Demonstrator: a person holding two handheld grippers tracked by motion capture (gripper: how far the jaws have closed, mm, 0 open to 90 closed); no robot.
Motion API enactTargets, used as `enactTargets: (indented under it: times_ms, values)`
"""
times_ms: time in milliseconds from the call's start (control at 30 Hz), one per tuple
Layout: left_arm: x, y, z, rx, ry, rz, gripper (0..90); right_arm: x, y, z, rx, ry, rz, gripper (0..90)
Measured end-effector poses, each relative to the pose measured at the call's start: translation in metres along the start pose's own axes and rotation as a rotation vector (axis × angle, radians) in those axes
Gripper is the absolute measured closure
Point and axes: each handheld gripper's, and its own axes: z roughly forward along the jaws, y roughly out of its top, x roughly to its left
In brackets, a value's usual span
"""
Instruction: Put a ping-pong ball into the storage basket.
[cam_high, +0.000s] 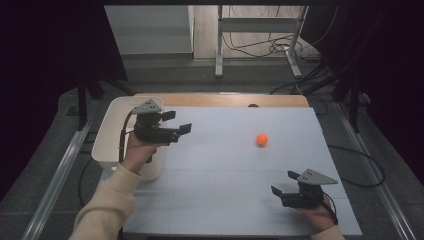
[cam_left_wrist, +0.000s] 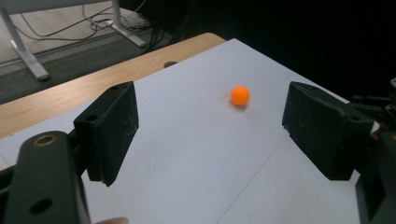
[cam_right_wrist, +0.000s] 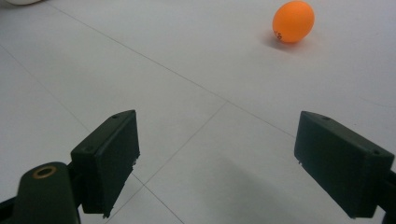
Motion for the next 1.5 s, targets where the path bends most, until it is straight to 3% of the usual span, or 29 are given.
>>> enactTargets:
  times_ms: [400,567,733,1000,1500]
  values:
    - [-0.018,-0.001,0.023,0.013,-0.078,0.015,20.0,-0.001,0.002,0.001,-0.008,-0.002,0.005,14.5]
    - [-0.024,-0.002,0.037,0.052,-0.093,0.051,19.9,0.000,0.002,0.003,0.003,-0.002,0.003,14.4]
    - [-0.029,-0.003,0.048,0.053,-0.115,0.052,19.9,-0.002,0.002,0.002,-0.008,0.003,0.010,14.4]
    - [-0.040,-0.008,0.072,0.102,-0.117,0.062,19.5,-0.003,0.004,0.007,-0.002,0.007,0.006,14.5]
    - [-0.046,-0.013,0.105,0.144,-0.141,0.051,19.8,-0.002,0.005,0.006,-0.012,0.005,0.001,14.5]
